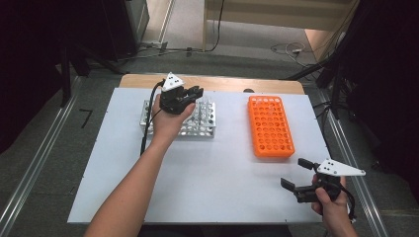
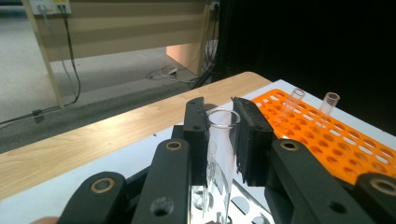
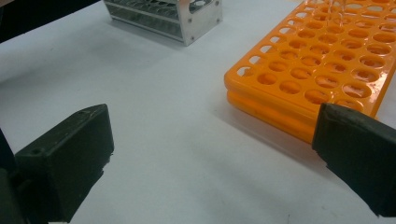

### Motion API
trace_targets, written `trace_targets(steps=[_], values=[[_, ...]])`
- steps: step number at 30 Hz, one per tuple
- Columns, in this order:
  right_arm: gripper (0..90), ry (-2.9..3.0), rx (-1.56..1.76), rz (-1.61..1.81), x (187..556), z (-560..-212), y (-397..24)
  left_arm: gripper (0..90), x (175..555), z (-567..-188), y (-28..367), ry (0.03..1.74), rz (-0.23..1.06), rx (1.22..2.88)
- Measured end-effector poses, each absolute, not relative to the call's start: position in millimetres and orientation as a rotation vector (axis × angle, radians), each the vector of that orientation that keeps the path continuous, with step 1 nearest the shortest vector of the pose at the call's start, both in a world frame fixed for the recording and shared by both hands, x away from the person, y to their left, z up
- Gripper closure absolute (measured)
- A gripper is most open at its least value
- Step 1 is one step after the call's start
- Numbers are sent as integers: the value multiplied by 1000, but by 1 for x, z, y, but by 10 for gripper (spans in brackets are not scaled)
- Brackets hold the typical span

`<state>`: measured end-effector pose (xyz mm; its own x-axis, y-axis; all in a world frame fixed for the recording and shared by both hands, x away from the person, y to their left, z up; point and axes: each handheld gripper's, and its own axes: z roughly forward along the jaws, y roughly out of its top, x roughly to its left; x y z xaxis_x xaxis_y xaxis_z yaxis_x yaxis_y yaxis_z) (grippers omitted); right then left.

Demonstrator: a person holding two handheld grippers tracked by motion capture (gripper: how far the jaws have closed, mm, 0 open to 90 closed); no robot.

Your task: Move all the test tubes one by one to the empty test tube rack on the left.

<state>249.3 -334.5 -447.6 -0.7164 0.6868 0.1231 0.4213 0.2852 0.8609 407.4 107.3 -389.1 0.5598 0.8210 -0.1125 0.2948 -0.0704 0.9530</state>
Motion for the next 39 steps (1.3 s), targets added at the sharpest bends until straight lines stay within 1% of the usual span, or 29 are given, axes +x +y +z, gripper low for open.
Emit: trace_targets(steps=[10, 19, 26, 30, 39], values=[[0, 2292, 1017, 1395, 250, -448, -335, 760, 425, -388, 109, 990, 588, 1612], [0, 2286, 1024, 1398, 250, -448, -335, 760, 440, -397, 107, 1026, 610, 1600], [0, 2287, 1026, 1397, 250, -448, -335, 760, 449, -403, 108, 1065, 604, 1591], [0, 2290, 1023, 1397, 250, -448, -335, 759, 452, -407, 108, 1068, 580, 1585], [0, 2293, 1017, 1395, 249, -448, -335, 759, 455, -414, 103, 1092, 584, 1624]])
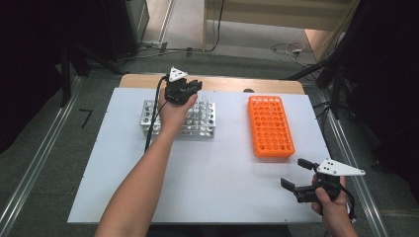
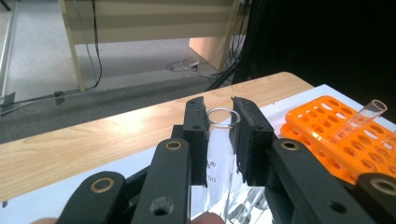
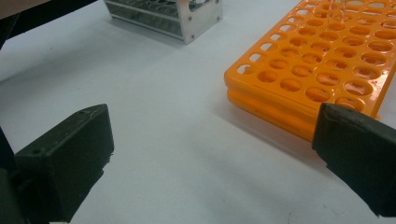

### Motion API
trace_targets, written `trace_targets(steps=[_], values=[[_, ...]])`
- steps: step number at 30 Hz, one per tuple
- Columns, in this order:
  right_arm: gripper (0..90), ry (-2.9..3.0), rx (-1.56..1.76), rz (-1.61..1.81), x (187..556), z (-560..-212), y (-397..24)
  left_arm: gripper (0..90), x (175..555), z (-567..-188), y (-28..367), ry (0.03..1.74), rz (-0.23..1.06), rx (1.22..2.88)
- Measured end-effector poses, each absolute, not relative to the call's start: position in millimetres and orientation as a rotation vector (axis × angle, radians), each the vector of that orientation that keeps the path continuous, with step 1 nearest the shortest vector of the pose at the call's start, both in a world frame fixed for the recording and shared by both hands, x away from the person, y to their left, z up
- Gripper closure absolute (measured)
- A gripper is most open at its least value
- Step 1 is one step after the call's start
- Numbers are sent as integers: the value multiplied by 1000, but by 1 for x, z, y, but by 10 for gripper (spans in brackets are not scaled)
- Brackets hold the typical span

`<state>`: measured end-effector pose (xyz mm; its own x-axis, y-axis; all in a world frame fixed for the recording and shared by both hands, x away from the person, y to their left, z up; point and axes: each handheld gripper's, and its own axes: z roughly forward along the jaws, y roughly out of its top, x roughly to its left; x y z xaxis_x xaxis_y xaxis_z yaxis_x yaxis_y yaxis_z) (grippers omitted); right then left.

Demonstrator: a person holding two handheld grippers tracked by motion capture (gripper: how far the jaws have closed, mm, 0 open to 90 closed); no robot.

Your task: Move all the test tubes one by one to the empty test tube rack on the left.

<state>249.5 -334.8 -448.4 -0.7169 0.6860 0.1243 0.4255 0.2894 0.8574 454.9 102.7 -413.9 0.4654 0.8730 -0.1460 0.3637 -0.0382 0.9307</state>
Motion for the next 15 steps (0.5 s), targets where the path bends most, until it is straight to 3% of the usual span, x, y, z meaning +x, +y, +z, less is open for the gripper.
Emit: trace_targets(steps=[15], values=[[0, 2297, 1016, 1396, 249, -448, -334, 757, 451, -422, 98, 1112, 607, 1716]])
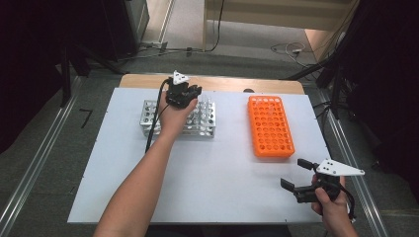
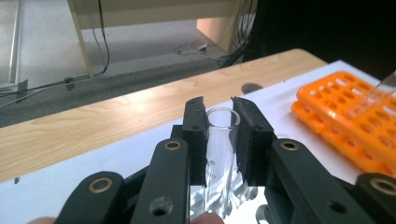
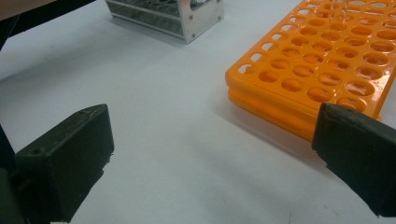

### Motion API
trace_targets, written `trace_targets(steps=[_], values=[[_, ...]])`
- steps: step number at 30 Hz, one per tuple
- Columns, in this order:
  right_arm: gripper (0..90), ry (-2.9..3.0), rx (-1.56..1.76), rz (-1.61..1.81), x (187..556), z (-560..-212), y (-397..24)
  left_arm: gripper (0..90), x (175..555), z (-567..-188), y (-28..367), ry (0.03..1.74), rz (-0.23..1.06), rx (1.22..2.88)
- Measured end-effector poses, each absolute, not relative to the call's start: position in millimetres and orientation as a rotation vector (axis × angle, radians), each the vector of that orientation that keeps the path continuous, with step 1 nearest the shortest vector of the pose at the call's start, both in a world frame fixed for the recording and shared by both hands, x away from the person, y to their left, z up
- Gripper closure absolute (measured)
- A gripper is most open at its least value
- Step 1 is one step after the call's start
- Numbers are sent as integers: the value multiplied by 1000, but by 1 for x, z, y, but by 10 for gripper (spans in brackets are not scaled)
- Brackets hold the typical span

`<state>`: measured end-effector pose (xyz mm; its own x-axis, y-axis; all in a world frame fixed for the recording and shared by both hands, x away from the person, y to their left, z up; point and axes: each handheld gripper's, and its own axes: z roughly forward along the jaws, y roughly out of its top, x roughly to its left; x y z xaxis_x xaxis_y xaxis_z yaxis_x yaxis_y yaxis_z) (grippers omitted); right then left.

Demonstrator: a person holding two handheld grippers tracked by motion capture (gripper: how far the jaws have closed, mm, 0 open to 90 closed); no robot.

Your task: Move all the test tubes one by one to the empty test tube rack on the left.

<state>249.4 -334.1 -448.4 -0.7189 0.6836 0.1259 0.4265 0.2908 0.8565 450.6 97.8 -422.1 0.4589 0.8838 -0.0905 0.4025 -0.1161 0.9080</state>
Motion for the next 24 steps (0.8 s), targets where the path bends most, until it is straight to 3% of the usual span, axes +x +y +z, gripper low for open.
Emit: trace_targets(steps=[24], values=[[0, 2313, 1011, 1388, 250, -450, -332, 730, 449, -429, 96, 1159, 576, 1786]])
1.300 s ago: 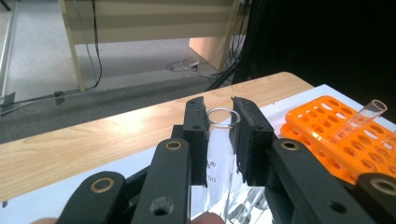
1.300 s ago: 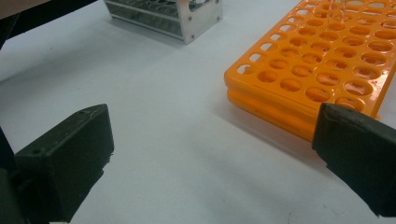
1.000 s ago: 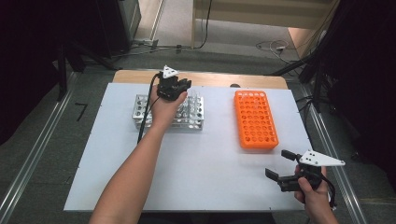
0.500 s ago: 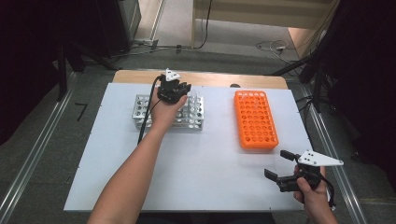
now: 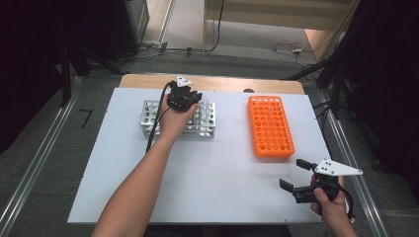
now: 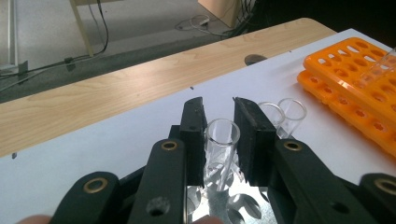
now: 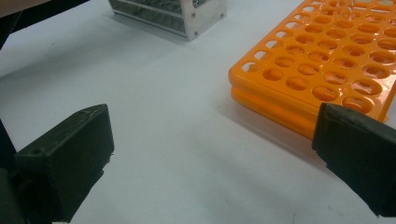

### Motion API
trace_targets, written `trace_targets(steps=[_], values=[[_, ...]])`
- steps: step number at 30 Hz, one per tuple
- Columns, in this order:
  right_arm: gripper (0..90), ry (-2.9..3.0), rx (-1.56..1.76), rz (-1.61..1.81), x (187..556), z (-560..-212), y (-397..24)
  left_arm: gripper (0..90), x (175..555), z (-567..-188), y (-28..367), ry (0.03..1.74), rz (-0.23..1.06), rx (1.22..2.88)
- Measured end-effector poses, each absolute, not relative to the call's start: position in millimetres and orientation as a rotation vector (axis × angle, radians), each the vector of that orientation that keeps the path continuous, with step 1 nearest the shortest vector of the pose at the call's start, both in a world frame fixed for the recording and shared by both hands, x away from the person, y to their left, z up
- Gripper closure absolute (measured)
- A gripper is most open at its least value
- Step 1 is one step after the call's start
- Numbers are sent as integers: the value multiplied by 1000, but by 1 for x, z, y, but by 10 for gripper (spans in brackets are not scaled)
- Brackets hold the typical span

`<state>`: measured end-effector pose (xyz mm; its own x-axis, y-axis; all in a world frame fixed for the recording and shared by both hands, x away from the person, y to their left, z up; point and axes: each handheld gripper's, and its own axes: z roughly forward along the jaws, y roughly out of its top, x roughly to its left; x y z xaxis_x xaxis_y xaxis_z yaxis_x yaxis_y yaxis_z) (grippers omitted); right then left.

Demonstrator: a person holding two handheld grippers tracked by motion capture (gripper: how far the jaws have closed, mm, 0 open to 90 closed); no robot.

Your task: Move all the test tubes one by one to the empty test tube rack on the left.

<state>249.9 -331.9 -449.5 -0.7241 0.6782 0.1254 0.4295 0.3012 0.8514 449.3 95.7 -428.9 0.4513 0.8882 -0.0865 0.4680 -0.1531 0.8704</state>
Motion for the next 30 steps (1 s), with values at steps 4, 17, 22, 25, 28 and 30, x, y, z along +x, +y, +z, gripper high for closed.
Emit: trace_targets(steps=[4, 17, 22, 25, 28, 30], values=[[0, 2312, 1006, 1388, 250, -450, -331, 710, 448, -427, 97, 1161, 576, 1780], [0, 2312, 1011, 1391, 251, -449, -331, 444, 432, -417, 101, 1150, 560, 1752], [0, 2308, 1015, 1393, 251, -449, -331, 294, 419, -413, 105, 1128, 550, 1735], [0, 2307, 1017, 1394, 252, -450, -331, 233, 409, -411, 107, 1099, 533, 1740], [0, 2311, 1019, 1399, 252, -450, -330, 167, 398, -410, 109, 1082, 517, 1727], [0, 2301, 1020, 1403, 253, -449, -329, 134, 391, -410, 111, 1073, 507, 1726]])
